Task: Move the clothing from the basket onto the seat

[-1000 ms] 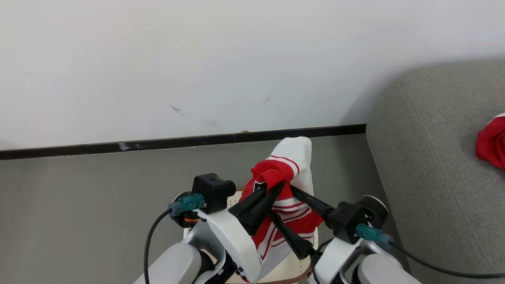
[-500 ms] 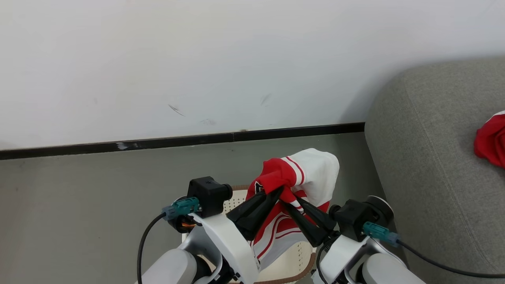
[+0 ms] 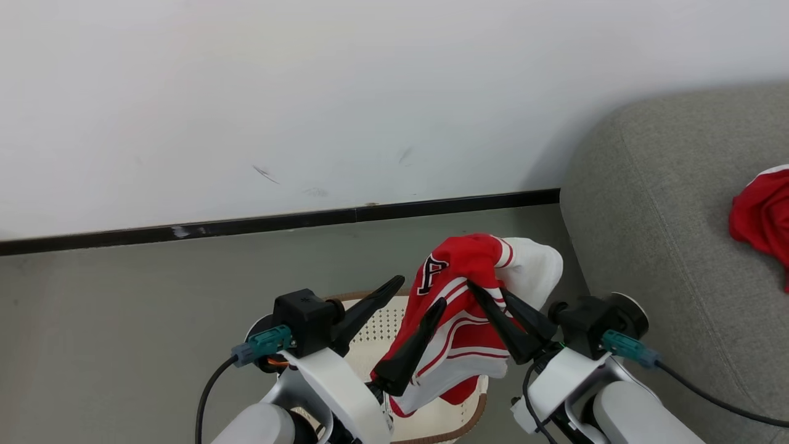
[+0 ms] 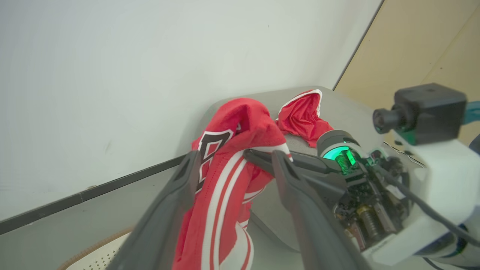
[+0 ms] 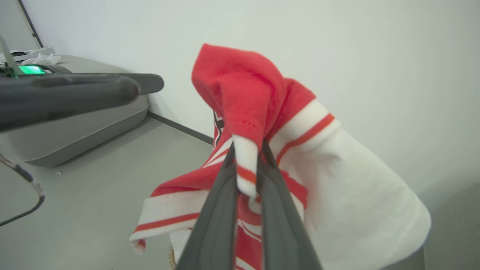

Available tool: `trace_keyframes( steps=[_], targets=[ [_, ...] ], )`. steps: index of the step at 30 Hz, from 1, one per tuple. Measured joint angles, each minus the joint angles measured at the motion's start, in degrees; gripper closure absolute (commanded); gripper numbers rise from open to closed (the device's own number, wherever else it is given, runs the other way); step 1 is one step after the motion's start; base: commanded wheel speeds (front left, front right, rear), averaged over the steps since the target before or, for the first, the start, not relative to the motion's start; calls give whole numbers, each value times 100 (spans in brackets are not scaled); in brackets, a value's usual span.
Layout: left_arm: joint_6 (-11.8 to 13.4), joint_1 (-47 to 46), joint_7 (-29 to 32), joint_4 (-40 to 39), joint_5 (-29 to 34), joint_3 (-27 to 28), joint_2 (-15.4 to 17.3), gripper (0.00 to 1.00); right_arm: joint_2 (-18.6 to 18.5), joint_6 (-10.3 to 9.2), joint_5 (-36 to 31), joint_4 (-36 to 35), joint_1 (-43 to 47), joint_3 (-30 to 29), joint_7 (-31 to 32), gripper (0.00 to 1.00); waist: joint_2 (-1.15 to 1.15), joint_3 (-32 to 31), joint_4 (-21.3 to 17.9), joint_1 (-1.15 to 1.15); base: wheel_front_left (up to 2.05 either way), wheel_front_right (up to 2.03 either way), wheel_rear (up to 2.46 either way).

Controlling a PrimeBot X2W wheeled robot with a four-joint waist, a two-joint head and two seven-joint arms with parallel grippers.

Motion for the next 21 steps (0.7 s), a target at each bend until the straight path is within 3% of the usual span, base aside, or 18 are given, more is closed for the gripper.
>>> trace_keyframes(
  steps=[21],
  targets=[
    [-68, 341, -501, -44, 99, -25, 69, 0, -108, 0, -122, -348, 386, -764, 0, 100, 0, -102, -552, 0, 0, 0, 0]
  ],
)
